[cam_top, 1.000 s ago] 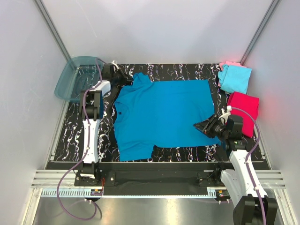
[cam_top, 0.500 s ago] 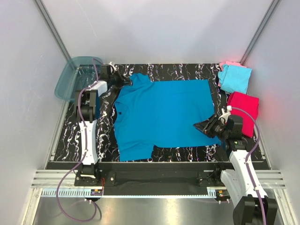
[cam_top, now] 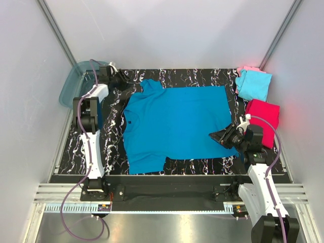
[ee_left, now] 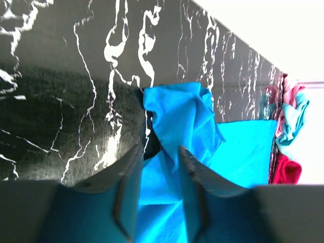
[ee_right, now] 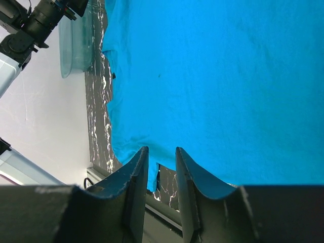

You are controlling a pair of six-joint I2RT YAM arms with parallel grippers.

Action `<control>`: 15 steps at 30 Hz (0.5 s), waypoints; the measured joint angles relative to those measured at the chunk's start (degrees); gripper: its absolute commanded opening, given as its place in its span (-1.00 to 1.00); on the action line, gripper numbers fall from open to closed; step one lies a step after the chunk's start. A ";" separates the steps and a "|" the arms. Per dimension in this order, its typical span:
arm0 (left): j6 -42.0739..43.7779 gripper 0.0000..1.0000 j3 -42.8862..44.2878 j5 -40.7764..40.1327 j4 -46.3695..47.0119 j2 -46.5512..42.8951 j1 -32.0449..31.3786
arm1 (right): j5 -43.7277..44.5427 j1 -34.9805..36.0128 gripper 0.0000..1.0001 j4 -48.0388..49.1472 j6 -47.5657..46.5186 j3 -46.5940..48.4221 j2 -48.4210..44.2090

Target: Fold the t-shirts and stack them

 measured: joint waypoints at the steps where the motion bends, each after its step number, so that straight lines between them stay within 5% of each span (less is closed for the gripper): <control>1: -0.09 -0.06 -0.31 0.00 -0.07 0.00 -0.13 | 0.00 0.02 -0.31 0.00 0.02 0.00 -0.09; 15: -0.24 -0.10 -2.84 0.20 -3.56 2.01 -1.86 | -0.35 0.28 -0.32 0.09 0.35 0.00 -0.87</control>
